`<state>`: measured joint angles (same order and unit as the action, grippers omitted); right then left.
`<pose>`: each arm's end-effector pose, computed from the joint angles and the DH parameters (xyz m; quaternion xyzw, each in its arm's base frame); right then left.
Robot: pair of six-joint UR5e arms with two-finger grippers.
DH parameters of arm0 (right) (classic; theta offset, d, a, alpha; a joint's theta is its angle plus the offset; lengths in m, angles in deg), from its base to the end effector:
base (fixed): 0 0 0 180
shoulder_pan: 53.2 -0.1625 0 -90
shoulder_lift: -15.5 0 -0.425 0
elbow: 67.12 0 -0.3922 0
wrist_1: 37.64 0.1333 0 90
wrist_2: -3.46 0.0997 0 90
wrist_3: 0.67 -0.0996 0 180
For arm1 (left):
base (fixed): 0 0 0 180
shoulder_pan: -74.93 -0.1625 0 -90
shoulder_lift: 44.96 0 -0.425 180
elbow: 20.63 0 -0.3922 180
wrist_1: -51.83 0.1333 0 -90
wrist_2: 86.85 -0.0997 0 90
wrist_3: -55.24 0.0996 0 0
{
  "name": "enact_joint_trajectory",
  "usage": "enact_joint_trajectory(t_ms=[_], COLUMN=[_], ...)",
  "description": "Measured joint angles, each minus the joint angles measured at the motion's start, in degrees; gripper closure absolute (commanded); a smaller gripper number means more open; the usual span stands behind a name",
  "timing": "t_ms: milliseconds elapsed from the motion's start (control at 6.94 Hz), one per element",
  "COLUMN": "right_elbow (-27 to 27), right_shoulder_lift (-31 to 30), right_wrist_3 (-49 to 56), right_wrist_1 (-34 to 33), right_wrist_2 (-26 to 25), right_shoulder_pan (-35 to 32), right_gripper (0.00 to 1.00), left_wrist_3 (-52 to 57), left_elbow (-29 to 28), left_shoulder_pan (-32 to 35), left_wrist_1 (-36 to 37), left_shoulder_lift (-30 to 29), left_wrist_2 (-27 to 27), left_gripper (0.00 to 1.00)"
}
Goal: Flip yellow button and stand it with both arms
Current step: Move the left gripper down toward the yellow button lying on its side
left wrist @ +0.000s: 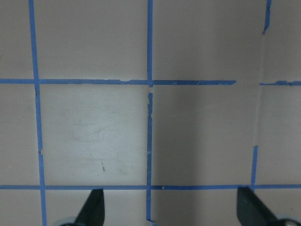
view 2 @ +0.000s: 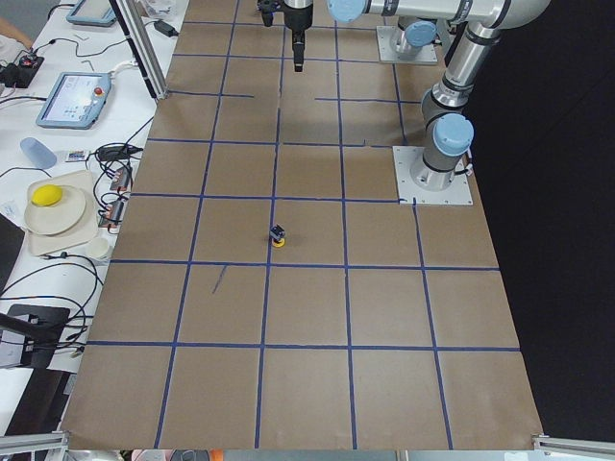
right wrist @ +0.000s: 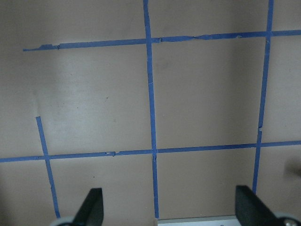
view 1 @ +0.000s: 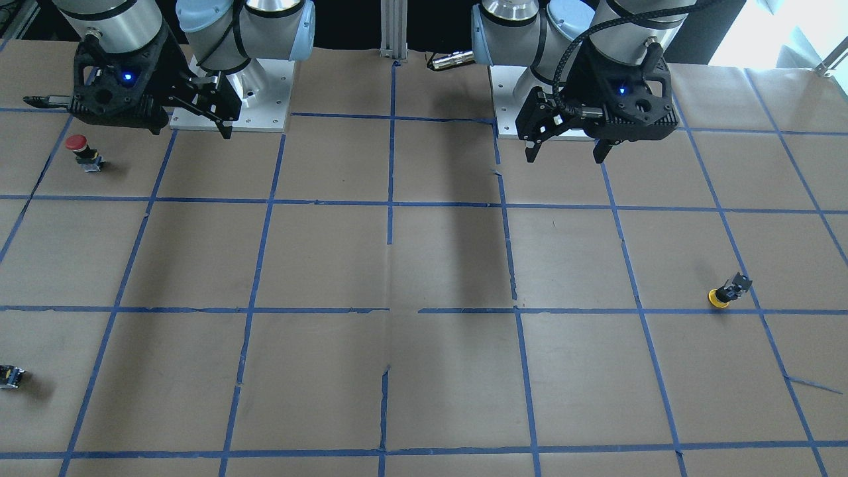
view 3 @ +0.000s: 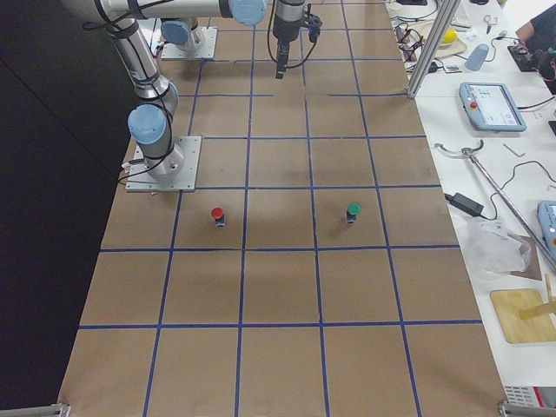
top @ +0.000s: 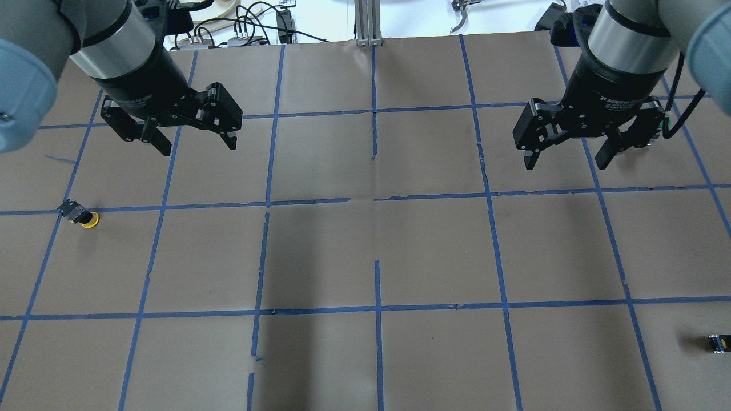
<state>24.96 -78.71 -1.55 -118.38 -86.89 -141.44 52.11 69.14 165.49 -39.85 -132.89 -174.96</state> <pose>0.1189 -0.4512 0.4897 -0.0228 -0.9978 -0.0622 0.0026 -0.1412 -0.4759 0.5045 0.0223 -0.9996 0.0049 0.0167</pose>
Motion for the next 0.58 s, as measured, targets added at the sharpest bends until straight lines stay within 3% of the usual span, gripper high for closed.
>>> enact_joint_trajectory(t_ms=[577], right_elbow=[1.67], right_shoulder_lift=[-1.22], right_wrist_3=[-0.17], right_wrist_1=[-0.88], right_wrist_2=[-0.15], right_shoulder_pan=[0.23], right_gripper=[0.0], left_wrist_3=[9.12], left_elbow=[1.32], left_shoulder_pan=[-6.41], left_wrist_1=[-0.23], left_shoulder_lift=[-0.04], left_wrist_2=[-0.64], left_gripper=[0.0])
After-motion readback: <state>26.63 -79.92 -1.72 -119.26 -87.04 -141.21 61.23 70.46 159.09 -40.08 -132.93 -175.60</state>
